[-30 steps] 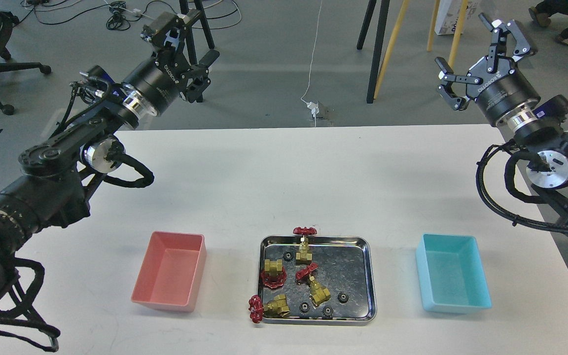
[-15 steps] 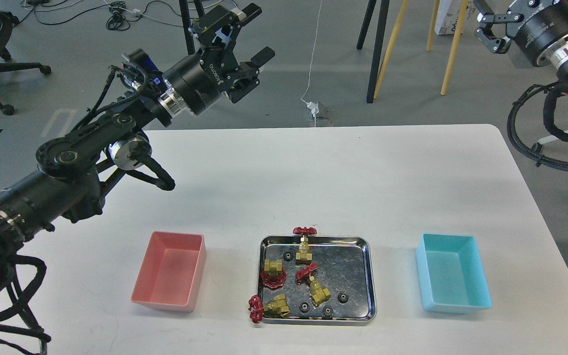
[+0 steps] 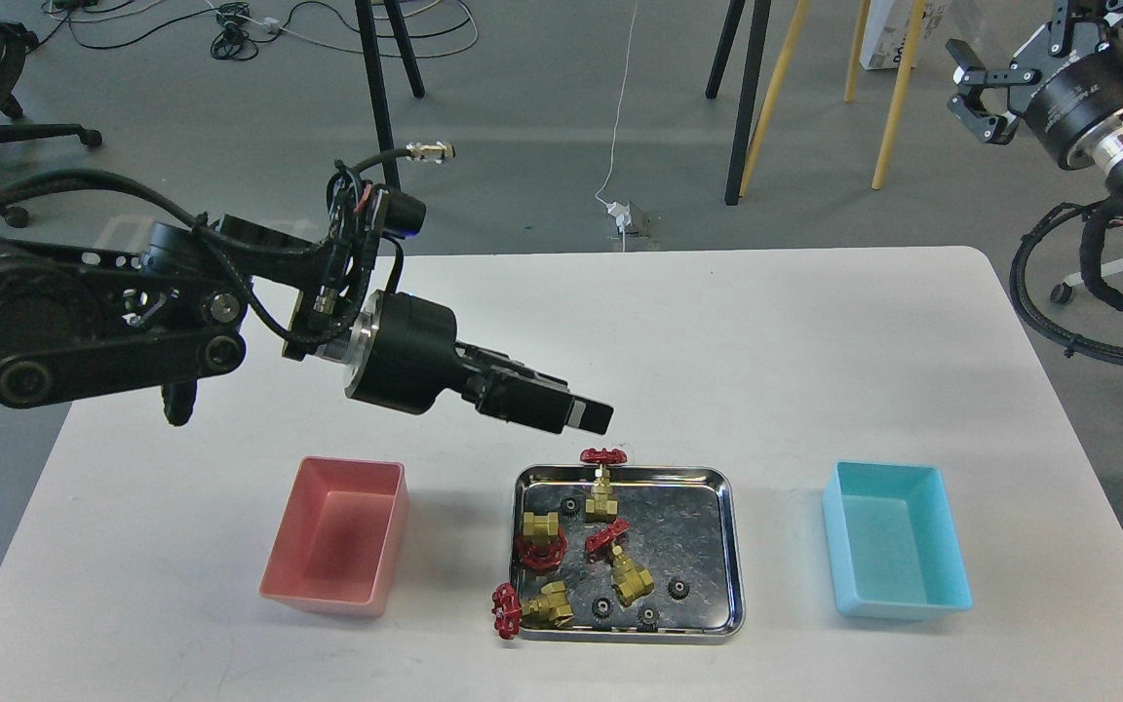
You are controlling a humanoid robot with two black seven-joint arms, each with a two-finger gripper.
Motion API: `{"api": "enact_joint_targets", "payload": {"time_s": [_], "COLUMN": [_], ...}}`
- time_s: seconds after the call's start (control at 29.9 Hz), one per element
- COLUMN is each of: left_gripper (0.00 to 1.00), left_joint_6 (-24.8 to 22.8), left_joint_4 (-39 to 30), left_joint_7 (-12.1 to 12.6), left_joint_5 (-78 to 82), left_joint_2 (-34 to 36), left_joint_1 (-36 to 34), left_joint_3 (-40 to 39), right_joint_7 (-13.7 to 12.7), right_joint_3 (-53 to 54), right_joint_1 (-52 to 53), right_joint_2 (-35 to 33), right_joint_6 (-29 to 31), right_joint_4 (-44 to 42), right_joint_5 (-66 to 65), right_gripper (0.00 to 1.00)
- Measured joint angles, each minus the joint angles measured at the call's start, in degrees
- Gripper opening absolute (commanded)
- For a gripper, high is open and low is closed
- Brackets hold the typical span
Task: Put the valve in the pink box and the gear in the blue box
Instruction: 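Lower the left gripper onto a red-handled brass valve and grasp it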
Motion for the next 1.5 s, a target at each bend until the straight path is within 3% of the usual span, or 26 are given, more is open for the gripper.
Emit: {"api": "enact_joint_targets", "payload": {"time_s": [0.2, 0.5, 0.77, 1.1, 1.5], "left_gripper": [0.85, 0.85, 0.84, 0.79, 0.60], "left_joint_6": [6.5, 12.2, 15.5, 15.9, 18.2], "left_joint_4": [6.1, 16.1, 20.0, 21.1, 24.5], "left_joint_7": [0.0, 0.0, 0.0, 0.0, 0.0], "left_joint_5": [5.3, 5.9, 6.2, 7.2, 9.6], "left_joint_2": [-10.5, -19.1, -20.1, -20.2, -21.7], "left_joint_1": [-2.6, 3.6, 8.3, 11.8, 15.1], "left_joint_3": [13.1, 15.1, 14.5, 14.5, 14.4], "right_joint_7": [0.1, -2.4, -2.9, -2.9, -2.9], "right_joint_3": [0.2, -0.4, -0.5, -0.5, -0.3], "right_joint_1": [-1.0, 3.5, 3.3, 2.7, 1.4], "right_joint_2": [0.3, 3.1, 3.4, 3.5, 3.5], "right_joint_6": [0.0, 0.0, 0.0, 0.0, 0.0], "right_joint_4": [-0.7, -9.7, -9.9, -9.6, -9.0], "right_joint_5": [0.2, 0.3, 0.3, 0.3, 0.5], "right_gripper": [0.99, 0.99, 0.99, 0.99, 0.99]}}
